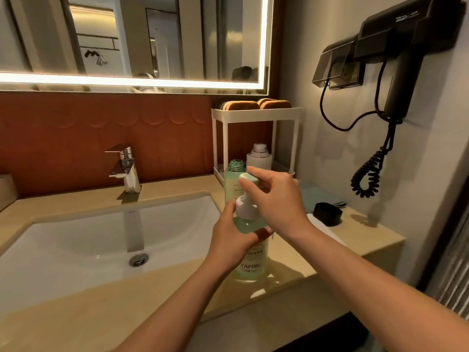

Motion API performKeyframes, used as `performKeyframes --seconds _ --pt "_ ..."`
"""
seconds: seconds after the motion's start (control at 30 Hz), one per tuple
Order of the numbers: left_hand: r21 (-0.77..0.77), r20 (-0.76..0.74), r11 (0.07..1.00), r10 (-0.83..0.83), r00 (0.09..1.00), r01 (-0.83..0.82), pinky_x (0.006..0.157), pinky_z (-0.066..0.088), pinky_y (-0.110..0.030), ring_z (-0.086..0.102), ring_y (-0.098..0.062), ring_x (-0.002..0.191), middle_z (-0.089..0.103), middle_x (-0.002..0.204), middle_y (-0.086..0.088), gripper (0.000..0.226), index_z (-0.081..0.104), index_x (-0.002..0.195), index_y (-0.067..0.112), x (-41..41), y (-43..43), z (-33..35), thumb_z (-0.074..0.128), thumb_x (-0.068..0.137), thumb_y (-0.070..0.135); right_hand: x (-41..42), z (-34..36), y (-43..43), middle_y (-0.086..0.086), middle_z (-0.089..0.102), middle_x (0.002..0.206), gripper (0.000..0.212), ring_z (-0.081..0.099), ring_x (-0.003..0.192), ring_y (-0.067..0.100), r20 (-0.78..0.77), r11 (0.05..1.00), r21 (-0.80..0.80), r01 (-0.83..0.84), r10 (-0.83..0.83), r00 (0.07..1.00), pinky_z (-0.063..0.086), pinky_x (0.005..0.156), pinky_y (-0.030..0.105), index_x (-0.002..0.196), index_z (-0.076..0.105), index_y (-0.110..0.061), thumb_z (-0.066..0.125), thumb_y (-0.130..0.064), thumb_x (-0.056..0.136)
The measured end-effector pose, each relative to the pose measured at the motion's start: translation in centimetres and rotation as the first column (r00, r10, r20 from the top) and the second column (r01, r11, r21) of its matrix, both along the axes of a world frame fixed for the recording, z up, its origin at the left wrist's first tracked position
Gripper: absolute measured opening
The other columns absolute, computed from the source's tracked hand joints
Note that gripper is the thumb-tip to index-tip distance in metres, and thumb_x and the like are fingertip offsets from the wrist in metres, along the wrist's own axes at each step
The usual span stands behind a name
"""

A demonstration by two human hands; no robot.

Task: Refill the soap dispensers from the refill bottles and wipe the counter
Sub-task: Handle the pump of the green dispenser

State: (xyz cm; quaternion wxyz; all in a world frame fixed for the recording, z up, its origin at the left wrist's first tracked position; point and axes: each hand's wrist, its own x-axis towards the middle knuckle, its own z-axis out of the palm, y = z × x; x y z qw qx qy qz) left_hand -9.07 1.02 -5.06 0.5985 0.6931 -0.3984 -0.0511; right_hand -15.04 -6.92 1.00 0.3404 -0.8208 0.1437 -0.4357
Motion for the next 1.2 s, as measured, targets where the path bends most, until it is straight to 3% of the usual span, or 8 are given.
performKeyframes --seconds 0.1,0.2,0.4,0.53,0.63,0.77,0.93,1.2 --pt "-0.103 -0.002 0.993 0.062 0.998 -0.062 0.069 0.050 -0.020 0.060 0.004 0.082 0.064 0.092 0.015 0.052 0.052 0.103 0.030 -0.2 -0.4 -1.0 0.081 0.060 0.036 -0.5 0.0 -0.6 0.006 0.053 0.136 0.044 0.049 0.123 0.019 -0.085 0.998 0.029 -0.059 0.062 0.994 0.043 0.100 0.044 0.140 0.039 -0.016 0.036 -0.031 0.099" --pt "-0.166 -0.026 0.982 0.087 0.996 -0.090 0.071 0.050 -0.018 0.061 0.001 0.083 0.065 0.092 0.013 0.054 0.054 0.103 0.026 -0.3 -0.9 -2.0 0.081 0.058 0.036 -1.4 0.2 -1.4 0.008 0.051 0.135 0.047 0.052 0.118 0.017 -0.017 0.930 0.309 -0.200 0.216 0.976 0.047 0.094 0.028 0.148 0.019 -0.017 0.027 -0.024 0.102" --pt "-0.169 -0.044 0.980 0.095 0.995 -0.101 0.070 0.044 -0.006 0.056 0.003 0.091 0.058 0.101 0.017 0.061 0.045 0.107 0.031 -0.1 -1.3 -2.6 0.085 0.060 0.026 -1.2 -1.0 -2.6 0.000 0.052 0.133 0.039 0.048 0.121 0.014 -0.165 0.902 0.384 -0.198 0.278 0.946 0.037 0.094 0.028 0.138 0.043 -0.017 0.036 -0.017 0.099" --pt "-0.124 -0.055 0.990 0.067 0.996 -0.074 0.073 0.044 -0.008 0.054 0.002 0.094 0.054 0.105 0.017 0.071 0.040 0.114 0.031 0.1 -1.1 -2.6 0.085 0.059 0.025 -1.4 -0.5 -2.6 -0.005 0.056 0.120 0.031 0.050 0.109 0.008 -0.300 0.849 0.384 -0.362 0.485 0.821 0.036 0.084 0.019 0.119 0.054 -0.023 0.044 -0.012 0.092" --pt "-0.122 -0.084 0.992 0.031 0.996 -0.041 0.081 0.046 -0.016 0.054 0.001 0.097 0.055 0.107 0.016 0.073 0.042 0.119 0.027 0.4 -1.1 -2.6 0.085 0.060 0.024 -1.1 0.4 -3.0 -0.013 0.055 0.115 0.041 0.051 0.107 0.002 -0.380 0.801 0.391 -0.453 0.589 0.713 0.038 0.080 0.015 0.121 0.048 -0.028 0.060 -0.021 0.082" --pt "-0.104 -0.059 0.995 -0.002 0.998 -0.004 0.076 0.046 -0.014 0.056 -0.002 0.097 0.057 0.103 0.016 0.061 0.045 0.108 0.034 1.0 -1.0 -2.6 0.083 0.063 0.019 0.2 0.6 -2.8 -0.009 0.057 0.116 0.050 0.055 0.106 0.007 -0.478 0.861 0.307 -0.405 0.507 0.717 0.043 0.083 0.017 0.122 0.051 -0.025 0.070 -0.037 0.078" --pt "-0.080 -0.066 0.996 -0.047 0.997 0.041 0.084 0.043 -0.015 0.053 -0.009 0.106 0.053 0.107 0.018 0.070 0.041 0.119 0.033 1.4 -0.6 -2.5 0.077 0.065 0.007 1.5 -1.1 -2.1 0.003 0.066 0.097 0.020 0.062 0.094 0.013 -0.347 0.887 0.296 -0.354 0.445 0.826 0.051 0.085 0.029 0.093 0.062 -0.018 0.072 -0.020 0.076" --pt "-0.060 -0.090 0.996 -0.068 0.994 0.062 0.091 0.048 -0.030 0.056 -0.013 0.104 0.059 0.109 0.006 0.062 0.045 0.117 0.025 1.6 -0.7 -2.9 0.078 0.065 0.017 1.7 -1.2 -2.6 0.000 0.070 0.096 0.017 0.064 0.101 0.013 -0.273 0.800 0.357 -0.482 0.583 0.765 0.047 0.079 0.020 0.082 0.063 -0.018 0.070 -0.003 0.075"
